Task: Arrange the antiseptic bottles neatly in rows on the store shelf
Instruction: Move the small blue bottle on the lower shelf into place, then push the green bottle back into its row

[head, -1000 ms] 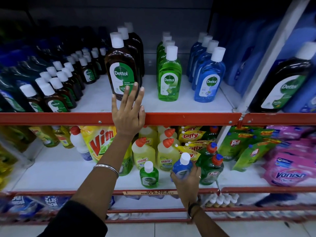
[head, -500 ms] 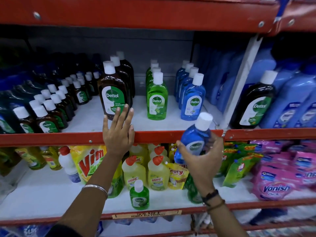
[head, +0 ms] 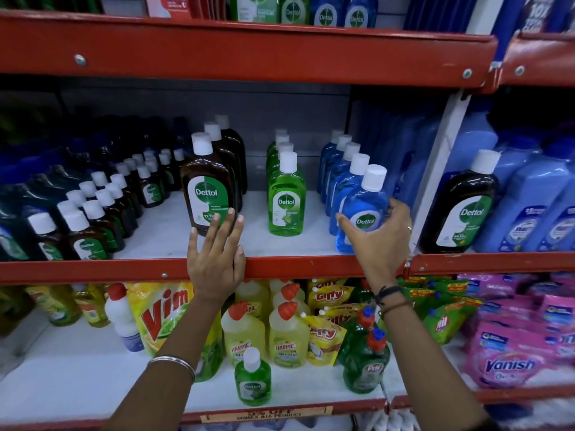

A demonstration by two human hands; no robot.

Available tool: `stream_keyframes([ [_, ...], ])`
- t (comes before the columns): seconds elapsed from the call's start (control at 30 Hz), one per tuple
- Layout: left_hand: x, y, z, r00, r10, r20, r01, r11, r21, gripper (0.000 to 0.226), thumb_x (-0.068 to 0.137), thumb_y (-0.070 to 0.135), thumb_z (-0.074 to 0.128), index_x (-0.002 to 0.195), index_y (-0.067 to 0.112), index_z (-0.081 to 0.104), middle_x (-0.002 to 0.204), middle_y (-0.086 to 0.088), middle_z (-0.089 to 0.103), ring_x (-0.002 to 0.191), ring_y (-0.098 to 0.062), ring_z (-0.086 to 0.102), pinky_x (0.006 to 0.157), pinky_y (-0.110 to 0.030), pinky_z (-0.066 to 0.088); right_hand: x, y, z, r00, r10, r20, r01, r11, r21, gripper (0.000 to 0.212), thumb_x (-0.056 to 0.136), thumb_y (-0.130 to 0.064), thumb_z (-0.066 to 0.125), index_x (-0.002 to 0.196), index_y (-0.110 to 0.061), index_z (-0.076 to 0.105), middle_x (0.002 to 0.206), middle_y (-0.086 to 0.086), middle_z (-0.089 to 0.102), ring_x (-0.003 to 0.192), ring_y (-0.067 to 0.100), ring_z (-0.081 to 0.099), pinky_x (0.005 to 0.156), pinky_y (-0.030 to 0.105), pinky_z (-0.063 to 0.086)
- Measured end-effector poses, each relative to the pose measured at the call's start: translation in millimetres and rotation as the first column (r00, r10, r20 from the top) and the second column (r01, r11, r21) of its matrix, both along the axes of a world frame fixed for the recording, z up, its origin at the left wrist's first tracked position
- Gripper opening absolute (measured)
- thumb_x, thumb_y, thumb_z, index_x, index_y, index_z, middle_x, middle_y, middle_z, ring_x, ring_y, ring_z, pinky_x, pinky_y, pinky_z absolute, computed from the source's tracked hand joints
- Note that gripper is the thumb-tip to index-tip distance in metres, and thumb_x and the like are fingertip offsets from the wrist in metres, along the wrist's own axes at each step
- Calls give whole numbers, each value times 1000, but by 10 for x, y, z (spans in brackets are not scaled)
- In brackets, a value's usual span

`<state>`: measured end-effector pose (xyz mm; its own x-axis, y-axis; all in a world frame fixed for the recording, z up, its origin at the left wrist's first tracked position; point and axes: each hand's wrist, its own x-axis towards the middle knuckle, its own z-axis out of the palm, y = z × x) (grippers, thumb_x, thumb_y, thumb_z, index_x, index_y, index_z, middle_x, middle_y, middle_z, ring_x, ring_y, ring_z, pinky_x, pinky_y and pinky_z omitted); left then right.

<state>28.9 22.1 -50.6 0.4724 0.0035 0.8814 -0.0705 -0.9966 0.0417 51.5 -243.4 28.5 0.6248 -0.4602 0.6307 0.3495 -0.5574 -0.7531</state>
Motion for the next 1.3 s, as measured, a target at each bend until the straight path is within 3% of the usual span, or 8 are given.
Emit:
stream_keyframes([
  [0.23,-4,0,1,1000,-6,-11,5,1000,-6,50,100,32,25,148,22,35,152,0,39,142,-17,34,112,-50,26,145,53,-52,998,-54,-35,52,997,-55,82,59,-54,82,119,-11,46,114,8,56,106,23,54,70,27,40],
  [0.47,-28,3,29,999,14,-44,-14,1000,3,51,100,34,25,149,22,32,153,0,37,142,-17,34,112,-53,24,171,93,-69,986,-111,-124,89,981,-171,92,64,-64,71,132,-10,41,125,14,52,116,31,50,79,39,49],
  [0.63,-89,103,70,996,59,-63,-53,993,104,56,101,45,21,153,25,22,158,0,27,148,-18,20,117,-52,3,-115,165,-139,988,-143,-50,135,982,-131,95,72,-67,64,141,-9,33,139,17,41,124,31,43,94,45,42],
  [0.8,-112,463,130,994,72,-87,-64,993,99,57,101,47,22,154,29,15,160,-1,25,149,-19,16,118,-52,1,-709,505,-565,1000,18,-5,-18,999,27,76,80,-55,64,137,-13,39,136,12,42,120,23,45,96,38,42],
  [0.9,-107,503,114,997,6,-80,0,997,74,55,100,46,28,152,29,21,158,-2,29,148,-22,20,118,-53,10,-1025,838,-1034,982,181,-56,-173,977,127,70,85,-67,44,137,-19,41,135,3,39,116,17,47,86,37,46],
  [1.0,-95,499,110,997,-4,-71,7,999,42,57,99,46,31,152,29,21,158,-2,29,148,-23,21,118,-52,12,-1278,1120,-1558,939,301,-168,-281,951,133,72,86,-72,31,139,-24,36,135,-12,31,116,23,49,80,47,49],
  [1.17,-104,515,85,999,-7,-35,9,999,43,57,97,43,37,151,26,27,157,-3,32,147,-24,22,119,-50,13,-1514,1429,-2166,834,238,-497,-250,967,44,104,70,-80,50,143,-9,28,143,16,32,121,38,47,83,53,50],
  [1.3,-92,512,81,1000,-7,-2,7,999,43,56,96,43,39,149,25,32,155,-4,36,146,-24,25,118,-50,17,-1533,1631,-2409,762,174,-624,-189,981,42,114,55,-58,81,137,3,32,136,25,39,123,44,41,90,53,48],
])
